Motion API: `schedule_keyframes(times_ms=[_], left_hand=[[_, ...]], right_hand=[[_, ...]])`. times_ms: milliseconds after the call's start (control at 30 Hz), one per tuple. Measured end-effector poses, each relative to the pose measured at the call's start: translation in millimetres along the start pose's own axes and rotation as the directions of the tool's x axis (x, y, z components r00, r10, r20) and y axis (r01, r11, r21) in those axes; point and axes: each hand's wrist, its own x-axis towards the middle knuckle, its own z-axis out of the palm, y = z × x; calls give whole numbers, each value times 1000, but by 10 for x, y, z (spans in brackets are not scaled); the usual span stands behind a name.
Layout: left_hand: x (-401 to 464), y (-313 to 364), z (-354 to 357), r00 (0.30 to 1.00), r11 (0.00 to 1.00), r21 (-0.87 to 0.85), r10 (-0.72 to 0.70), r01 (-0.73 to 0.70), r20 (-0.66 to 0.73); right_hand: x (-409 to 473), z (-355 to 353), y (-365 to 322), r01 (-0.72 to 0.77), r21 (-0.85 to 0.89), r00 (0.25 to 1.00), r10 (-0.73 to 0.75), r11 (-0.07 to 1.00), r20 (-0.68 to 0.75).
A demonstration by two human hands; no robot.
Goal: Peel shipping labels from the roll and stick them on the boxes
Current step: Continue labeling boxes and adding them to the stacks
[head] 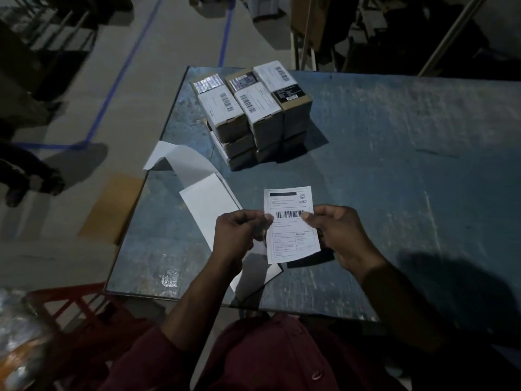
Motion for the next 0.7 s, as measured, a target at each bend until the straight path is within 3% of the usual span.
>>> schedule_keyframes(times_ms=[300,700], left_hand=[[82,-146,73,997,996,85,11,-5,-75],[94,-195,136,991,990,140,16,3,-132]], right_hand=[[80,-55,121,45,-232,997,-57,972,-48],[-56,20,-34,92,-406,976,-164,909,-145]])
